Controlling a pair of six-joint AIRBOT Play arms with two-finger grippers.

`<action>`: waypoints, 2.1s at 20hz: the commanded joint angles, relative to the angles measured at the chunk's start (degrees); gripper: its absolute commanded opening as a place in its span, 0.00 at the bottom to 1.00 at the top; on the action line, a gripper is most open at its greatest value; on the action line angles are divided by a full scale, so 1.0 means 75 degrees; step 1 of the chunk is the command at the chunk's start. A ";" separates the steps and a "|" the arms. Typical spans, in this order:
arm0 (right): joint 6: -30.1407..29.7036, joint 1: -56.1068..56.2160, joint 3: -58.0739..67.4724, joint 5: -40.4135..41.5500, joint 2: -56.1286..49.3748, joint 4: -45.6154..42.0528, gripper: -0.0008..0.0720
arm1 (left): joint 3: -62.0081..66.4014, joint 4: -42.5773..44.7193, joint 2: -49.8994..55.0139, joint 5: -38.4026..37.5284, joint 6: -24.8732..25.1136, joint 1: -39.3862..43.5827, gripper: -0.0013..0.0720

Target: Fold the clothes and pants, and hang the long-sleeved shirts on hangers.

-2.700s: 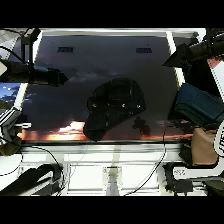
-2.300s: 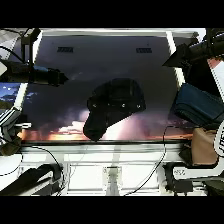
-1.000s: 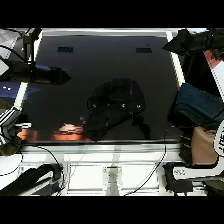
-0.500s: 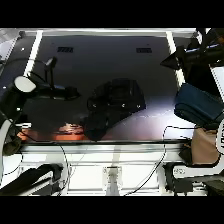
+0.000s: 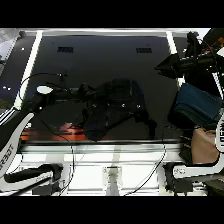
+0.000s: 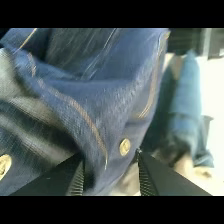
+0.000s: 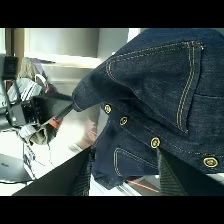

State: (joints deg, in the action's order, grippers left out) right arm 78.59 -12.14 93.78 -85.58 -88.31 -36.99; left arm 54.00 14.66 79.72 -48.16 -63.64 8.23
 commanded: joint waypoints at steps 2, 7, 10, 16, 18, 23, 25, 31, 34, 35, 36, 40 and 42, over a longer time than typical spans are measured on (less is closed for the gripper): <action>-0.0006 0.0012 -0.0017 0.0175 -0.0006 -0.0055 0.62 | -0.0026 -0.1597 0.0612 0.0175 0.0953 0.0157 0.39; -0.0009 0.0012 -0.0017 0.0181 -0.0006 -0.0175 0.22 | 0.0481 -0.2224 0.0230 0.0137 0.1947 0.0044 0.02; -0.0009 0.0012 -0.0017 0.0227 -0.0006 -0.0527 0.05 | 0.1463 -0.1941 -0.0458 0.0131 0.2022 0.0111 0.02; -0.0009 0.0015 -0.0020 0.0592 -0.0012 -0.1306 0.05 | 0.3121 0.0125 -0.1172 0.0303 0.0854 0.0860 0.02; -0.0003 0.0012 -0.0020 0.0886 -0.0012 -0.1670 0.05 | 0.3305 0.0131 -0.1166 0.0303 0.0737 0.1291 0.02; 0.0734 -0.0003 -0.0017 0.2037 -0.0012 -0.2002 0.05 | 0.4232 0.0548 -0.1183 0.0280 0.0662 0.2786 0.02; 0.0941 -0.0003 -0.0017 0.2331 -0.0012 -0.2078 0.05 | 0.4398 0.0985 -0.1309 0.0280 0.0178 0.3115 0.02; 0.1326 -0.0003 0.0079 0.3098 -0.0012 -0.2702 0.05 | 0.4415 0.3142 -0.2279 0.0417 -0.1122 0.3468 0.02; 0.1638 -0.0003 0.0093 0.3212 -0.0012 -0.2716 0.05 | 0.4412 0.4465 -0.2460 0.0367 -0.1935 0.3395 0.02; 0.1638 -0.0003 0.0093 0.3174 -0.0009 -0.2702 0.05 | 0.4409 0.5464 -0.2384 0.0256 -0.2567 0.3328 0.02; 0.1638 0.0003 0.0093 0.3098 -0.0012 -0.2678 0.05 | 0.4409 0.6502 -0.2238 0.0052 -0.3226 0.3249 0.02; 0.1638 0.0006 0.0093 0.2655 -0.0009 -0.2629 0.05 | 0.4403 0.8801 -0.1256 0.0157 -0.3634 0.2448 0.02; 0.1635 0.0006 0.0093 0.2425 -0.0009 -0.2600 0.05 | 0.4403 0.9075 -0.0568 0.0338 -0.3628 0.1690 0.02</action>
State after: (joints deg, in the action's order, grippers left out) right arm 90.67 -12.14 94.41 -64.95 -88.40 -56.77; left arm 86.98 72.38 70.02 -46.96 -88.29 26.50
